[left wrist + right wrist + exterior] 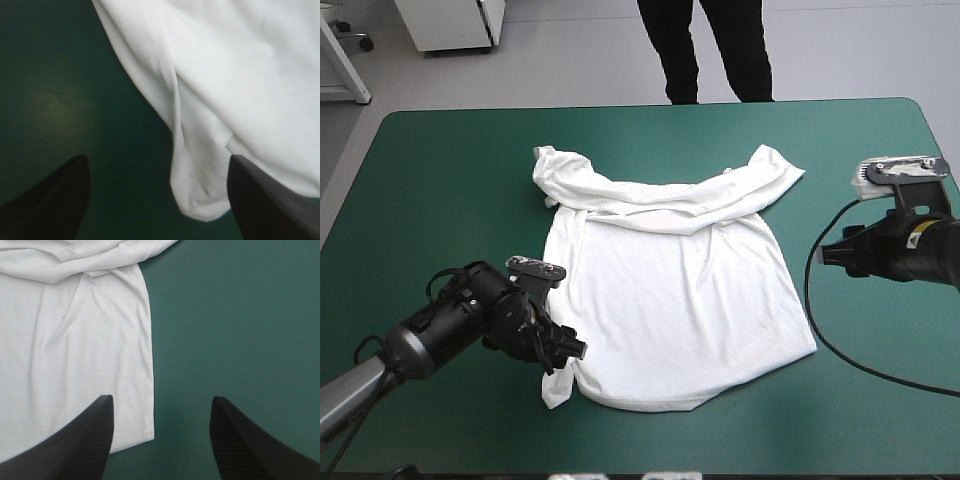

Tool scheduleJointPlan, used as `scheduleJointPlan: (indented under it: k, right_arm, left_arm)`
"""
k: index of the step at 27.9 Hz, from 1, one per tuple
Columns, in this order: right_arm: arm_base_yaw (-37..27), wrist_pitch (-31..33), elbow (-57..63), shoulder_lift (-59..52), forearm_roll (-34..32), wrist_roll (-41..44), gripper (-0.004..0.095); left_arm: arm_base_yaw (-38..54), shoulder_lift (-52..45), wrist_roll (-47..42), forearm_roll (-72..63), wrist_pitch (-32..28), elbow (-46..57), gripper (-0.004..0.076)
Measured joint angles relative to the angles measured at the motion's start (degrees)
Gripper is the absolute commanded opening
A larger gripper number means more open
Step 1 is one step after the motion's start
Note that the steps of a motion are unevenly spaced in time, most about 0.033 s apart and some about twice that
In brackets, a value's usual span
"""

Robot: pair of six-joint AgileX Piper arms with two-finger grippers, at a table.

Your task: Fold the cloth

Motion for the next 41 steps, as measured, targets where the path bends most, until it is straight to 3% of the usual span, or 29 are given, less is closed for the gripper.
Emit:
scheduleJointPlan:
  k: [7,12,16,23,31,36,41]
  right_arm:
    - [0.0,0.0,0.0,0.0,-0.07,0.0,0.0511]
    - [0.0,0.0,0.0,0.0,-0.07,0.0,0.0511]
    - [0.0,0.0,0.0,0.0,-0.07,0.0,0.051]
    - [0.0,0.06,0.0,0.0,-0.07,0.28,0.0509]
    - [0.0,1.04,1.59,1.29,1.3,0.41,0.0528]
    - [0.0,0.25,9.92,5.82,2.7,0.02,0.0527]
    - [0.0,-8.83,23.43,6.38,2.94,-0.31,0.0527]
  left_arm:
    - [-0.01,1.84,-0.37,-1.24,-1.54,4.31,0.0545]
    - [-0.01,2.13,-0.37,-3.46,-6.95,9.44,0.0515]
    - [-0.07,3.39,-0.37,-4.45,-9.49,10.38,0.038]
    - [-2.22,6.88,0.17,-6.41,-9.43,9.46,-0.0004]
    - [-2.61,7.63,0.17,-8.31,-9.54,8.97,-0.0008]
    - [-2.61,7.64,0.17,-8.37,-9.45,8.86,-0.0009]
    - [-2.61,7.69,0.17,-8.37,-9.43,8.86,-0.0009]
